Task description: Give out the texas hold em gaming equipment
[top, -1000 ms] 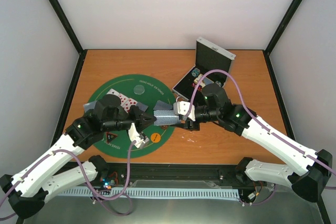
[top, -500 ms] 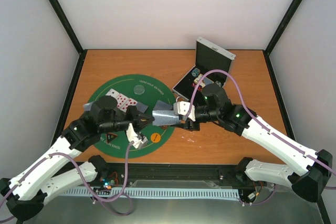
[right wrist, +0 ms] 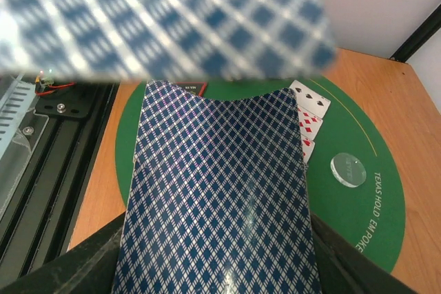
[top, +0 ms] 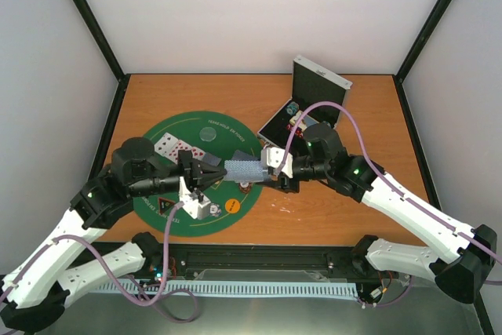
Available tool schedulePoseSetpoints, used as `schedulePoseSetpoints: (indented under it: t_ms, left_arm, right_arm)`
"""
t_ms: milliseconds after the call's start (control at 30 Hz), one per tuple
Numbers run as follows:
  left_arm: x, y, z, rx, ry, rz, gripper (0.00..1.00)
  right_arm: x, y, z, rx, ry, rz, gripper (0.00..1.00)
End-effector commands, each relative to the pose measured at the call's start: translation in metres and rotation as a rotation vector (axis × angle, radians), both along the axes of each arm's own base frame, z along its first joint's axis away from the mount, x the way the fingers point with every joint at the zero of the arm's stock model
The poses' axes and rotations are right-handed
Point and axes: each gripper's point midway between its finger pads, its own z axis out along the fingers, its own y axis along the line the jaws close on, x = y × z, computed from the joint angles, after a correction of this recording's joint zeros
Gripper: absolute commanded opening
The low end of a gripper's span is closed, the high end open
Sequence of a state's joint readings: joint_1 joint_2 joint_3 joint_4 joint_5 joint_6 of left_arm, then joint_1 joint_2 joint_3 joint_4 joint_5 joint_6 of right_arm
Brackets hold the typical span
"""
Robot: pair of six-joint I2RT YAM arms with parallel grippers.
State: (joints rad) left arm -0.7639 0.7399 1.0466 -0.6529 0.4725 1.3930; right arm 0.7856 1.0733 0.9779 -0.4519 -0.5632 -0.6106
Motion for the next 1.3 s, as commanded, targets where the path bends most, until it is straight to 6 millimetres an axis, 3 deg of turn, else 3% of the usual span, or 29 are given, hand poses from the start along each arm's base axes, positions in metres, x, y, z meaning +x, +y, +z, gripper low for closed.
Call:
schedulePoseSetpoints:
  t_ms: [0,67,167,433,600,700,800,933,1000,1267]
  left_arm:
    - [-0.006,-0.001,0.02,-0.087,0.092,0.011,0.01]
    - [0.005,-0.002,0.038,-0.159,0.137,0.08,0.01]
    - [0.04,0.003,0.059,-0.248,0.256,0.291,0.01]
    - [0.081,0.032,0.054,-0.288,0.376,0.54,0.01]
    - [0.077,0.034,0.045,-0.27,0.379,0.528,0.01]
    - [0.102,0.04,0.008,-0.195,0.384,0.651,0.01]
    - [0.129,0.049,-0.055,-0.074,0.488,0.808,0.01]
    - [0.127,0.054,-0.142,0.132,0.646,0.861,0.0]
    - [0.124,0.057,-0.173,0.207,0.649,0.853,0.01]
    - [0.138,0.056,-0.222,0.252,0.606,0.867,0.01]
  right_arm:
    - [0.006,0.001,0.005,0.025,-0.007,-0.021,0.55]
    - [0.008,0.001,0.005,0.023,-0.005,-0.031,0.56]
    - [0.01,-0.002,0.005,0.023,-0.003,-0.046,0.56]
    - [0.008,-0.006,0.006,0.043,0.015,-0.05,0.56]
    - [0.008,-0.009,0.013,0.054,0.009,-0.067,0.55]
    - [0.005,-0.012,0.017,0.065,0.004,-0.066,0.56]
    - [0.004,-0.015,0.02,0.069,0.0,-0.074,0.56]
    - [-0.001,-0.019,0.021,0.074,0.006,-0.078,0.56]
    - [-0.004,-0.021,0.022,0.081,0.004,-0.076,0.56]
    - [-0.007,-0.026,0.022,0.084,-0.005,-0.084,0.56]
